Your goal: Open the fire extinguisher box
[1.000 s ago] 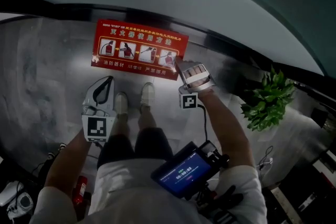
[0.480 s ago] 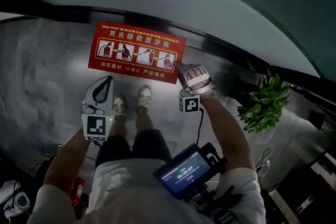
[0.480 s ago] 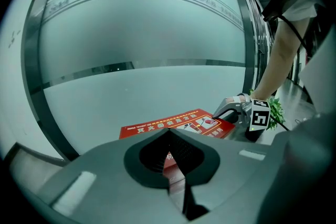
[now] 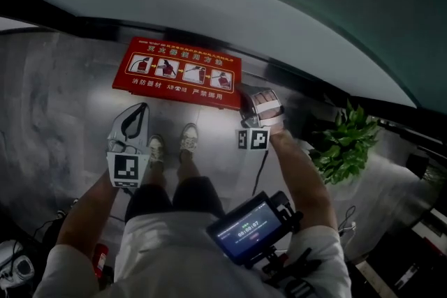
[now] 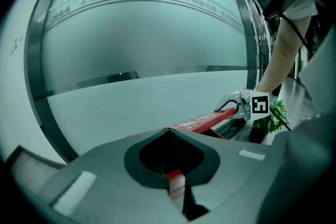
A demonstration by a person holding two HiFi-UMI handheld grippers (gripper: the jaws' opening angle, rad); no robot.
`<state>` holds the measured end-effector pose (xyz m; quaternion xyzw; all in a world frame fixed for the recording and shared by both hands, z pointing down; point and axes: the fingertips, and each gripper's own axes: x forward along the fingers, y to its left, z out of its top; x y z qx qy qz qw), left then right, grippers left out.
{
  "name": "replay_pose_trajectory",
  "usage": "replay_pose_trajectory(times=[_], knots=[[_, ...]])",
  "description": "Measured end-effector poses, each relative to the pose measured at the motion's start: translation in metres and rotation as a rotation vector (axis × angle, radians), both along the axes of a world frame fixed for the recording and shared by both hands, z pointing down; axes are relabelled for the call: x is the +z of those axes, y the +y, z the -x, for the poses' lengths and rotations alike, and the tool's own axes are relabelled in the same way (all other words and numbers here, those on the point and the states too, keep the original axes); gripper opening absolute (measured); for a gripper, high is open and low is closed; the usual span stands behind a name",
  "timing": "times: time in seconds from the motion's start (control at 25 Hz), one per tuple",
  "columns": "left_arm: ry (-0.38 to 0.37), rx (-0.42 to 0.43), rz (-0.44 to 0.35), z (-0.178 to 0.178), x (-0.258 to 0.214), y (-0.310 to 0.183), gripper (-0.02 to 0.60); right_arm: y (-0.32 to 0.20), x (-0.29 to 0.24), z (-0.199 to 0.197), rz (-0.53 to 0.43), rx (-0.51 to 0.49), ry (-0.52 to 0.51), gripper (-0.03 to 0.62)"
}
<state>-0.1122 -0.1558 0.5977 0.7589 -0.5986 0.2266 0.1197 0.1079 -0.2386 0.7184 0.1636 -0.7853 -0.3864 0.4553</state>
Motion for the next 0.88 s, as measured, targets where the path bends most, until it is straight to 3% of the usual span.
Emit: replay_pose_trajectory(times=[0.44, 0.88], knots=[[-0.041, 0.004, -0.025, 0.004, -0.004, -0.02, 0.002, -0.042, -0.024, 0.003, 0.188, 0.137, -0.192, 0.091], [-0.018, -0.007, -0.016, -0.002, -0.007, -0.036, 0.002, -0.075, -0.043, 0.004, 0.436, 0.289, -0.416, 0.097]])
